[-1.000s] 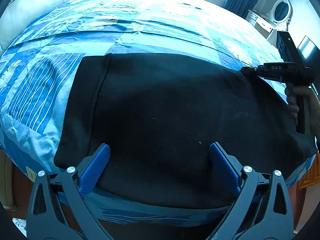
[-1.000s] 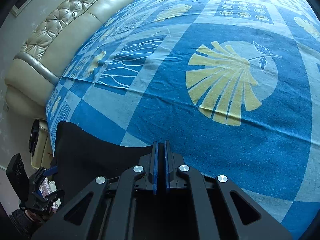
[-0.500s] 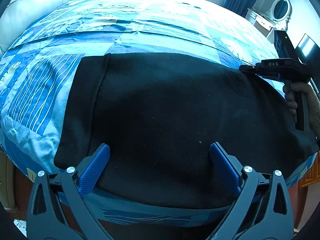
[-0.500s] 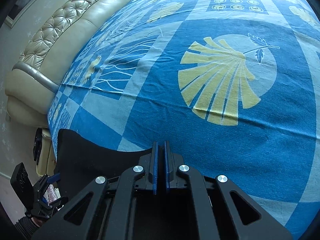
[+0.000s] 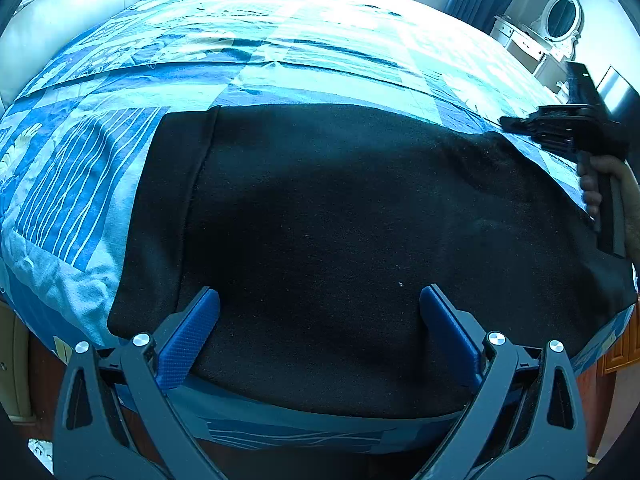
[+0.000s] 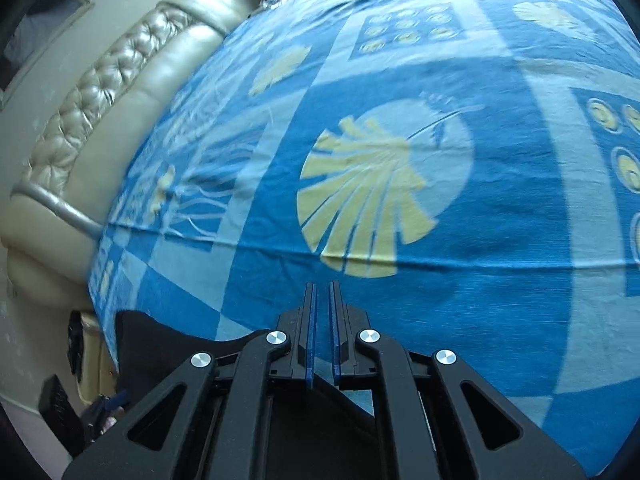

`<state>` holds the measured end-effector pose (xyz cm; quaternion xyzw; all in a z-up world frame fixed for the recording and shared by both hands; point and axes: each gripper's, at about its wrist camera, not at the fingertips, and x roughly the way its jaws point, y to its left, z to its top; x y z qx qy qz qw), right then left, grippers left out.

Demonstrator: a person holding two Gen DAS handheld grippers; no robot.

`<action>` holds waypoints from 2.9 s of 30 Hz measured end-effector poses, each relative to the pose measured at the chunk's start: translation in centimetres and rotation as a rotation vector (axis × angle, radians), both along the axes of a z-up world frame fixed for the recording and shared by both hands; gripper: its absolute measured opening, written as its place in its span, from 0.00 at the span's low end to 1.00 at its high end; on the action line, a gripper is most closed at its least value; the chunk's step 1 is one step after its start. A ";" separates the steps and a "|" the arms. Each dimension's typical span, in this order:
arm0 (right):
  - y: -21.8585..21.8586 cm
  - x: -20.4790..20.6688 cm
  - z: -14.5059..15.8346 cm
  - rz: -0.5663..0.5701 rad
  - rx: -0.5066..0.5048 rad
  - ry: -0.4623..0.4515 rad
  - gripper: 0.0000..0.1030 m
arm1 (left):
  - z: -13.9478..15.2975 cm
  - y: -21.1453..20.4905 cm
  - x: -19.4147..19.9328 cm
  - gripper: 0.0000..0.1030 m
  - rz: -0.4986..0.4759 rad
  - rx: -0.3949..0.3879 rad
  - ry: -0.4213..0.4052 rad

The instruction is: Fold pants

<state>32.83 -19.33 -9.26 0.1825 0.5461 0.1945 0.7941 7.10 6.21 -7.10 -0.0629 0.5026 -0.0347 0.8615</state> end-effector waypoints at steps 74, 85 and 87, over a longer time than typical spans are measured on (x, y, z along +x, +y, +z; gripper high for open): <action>-40.2 -30.5 7.7 -0.877 0.263 -0.175 0.10 | 0.0 -0.1 -0.2 0.98 -0.002 0.024 -0.013; -26.6 -25.5 12.4 -0.541 0.221 -0.278 0.10 | 0.0 0.0 -0.2 0.98 -0.002 0.026 -0.012; -24.2 -24.5 12.0 -0.485 0.207 -0.274 0.10 | 0.0 0.1 -0.2 0.98 -0.003 0.026 -0.011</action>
